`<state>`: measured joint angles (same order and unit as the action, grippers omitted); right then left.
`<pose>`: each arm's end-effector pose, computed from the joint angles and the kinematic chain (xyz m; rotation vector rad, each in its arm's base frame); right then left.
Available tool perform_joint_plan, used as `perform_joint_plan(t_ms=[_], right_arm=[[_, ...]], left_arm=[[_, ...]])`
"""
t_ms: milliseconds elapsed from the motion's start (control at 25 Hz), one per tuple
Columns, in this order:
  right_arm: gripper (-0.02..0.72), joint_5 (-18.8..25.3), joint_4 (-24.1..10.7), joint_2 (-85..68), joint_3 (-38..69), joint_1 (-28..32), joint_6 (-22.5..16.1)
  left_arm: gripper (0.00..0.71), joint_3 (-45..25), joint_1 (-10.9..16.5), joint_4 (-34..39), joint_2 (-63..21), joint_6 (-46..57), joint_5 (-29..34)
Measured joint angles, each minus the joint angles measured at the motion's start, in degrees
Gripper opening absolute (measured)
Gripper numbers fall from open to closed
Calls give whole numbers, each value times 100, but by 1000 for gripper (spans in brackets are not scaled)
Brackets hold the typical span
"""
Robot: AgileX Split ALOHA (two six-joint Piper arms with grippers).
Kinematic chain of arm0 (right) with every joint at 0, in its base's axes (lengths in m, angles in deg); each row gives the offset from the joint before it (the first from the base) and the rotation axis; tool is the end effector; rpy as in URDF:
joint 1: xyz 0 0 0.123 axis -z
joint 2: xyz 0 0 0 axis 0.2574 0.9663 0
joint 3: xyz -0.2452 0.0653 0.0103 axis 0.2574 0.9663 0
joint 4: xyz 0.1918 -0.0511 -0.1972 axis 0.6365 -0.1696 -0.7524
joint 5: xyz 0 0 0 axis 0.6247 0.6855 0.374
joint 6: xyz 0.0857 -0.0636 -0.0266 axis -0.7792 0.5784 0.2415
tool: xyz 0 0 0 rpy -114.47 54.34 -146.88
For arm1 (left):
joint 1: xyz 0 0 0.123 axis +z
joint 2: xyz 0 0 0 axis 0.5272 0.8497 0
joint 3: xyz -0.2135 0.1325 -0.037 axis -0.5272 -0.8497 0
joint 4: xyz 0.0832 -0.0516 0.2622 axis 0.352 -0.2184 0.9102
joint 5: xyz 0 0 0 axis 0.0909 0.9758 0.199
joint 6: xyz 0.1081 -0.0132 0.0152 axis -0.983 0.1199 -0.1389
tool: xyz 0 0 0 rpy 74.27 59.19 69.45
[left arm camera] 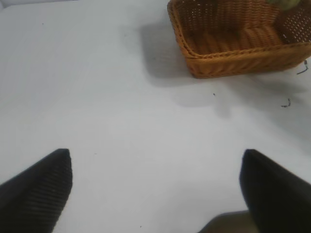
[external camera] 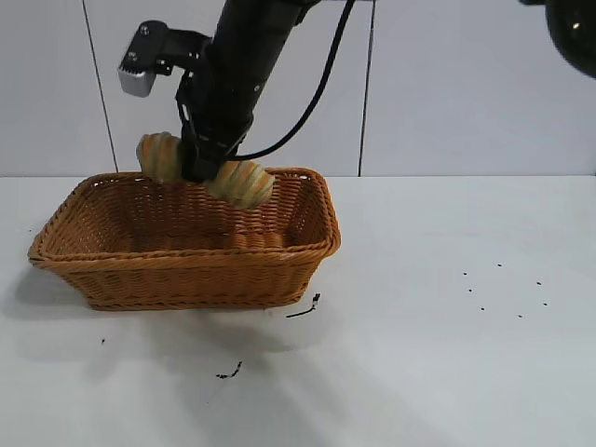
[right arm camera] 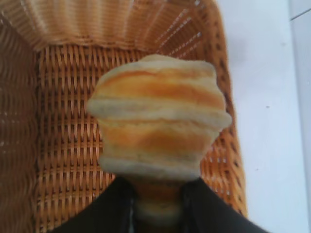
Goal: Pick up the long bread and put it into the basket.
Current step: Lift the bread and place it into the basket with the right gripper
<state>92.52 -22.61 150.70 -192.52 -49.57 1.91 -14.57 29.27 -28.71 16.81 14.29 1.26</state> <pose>0.4505 0.3337 0.1299 -1.7988 1.8705 0.1189 0.0666 -0.0029 0.2828 0.1164 2.0424 0.0156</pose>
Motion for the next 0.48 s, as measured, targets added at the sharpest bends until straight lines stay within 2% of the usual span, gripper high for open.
perform_joint_plan(t_ms=[160,240,320,440,480], right_arm=[[140,-120,36,86,0,0,14],[176,-132,58,117,0,0,14],[268,-160,98,117,0,0,14],[494,-195,131,117,0,0,14],[537,-200,137,117,0,0,14]], left_arm=[[696,0,0,0,0,0,0],[696,0,0,0,0,0,0],[696,0,0,0,0,0,0],[696,0,0,0,0,0,0],[696,0,0,0,0,0,0]])
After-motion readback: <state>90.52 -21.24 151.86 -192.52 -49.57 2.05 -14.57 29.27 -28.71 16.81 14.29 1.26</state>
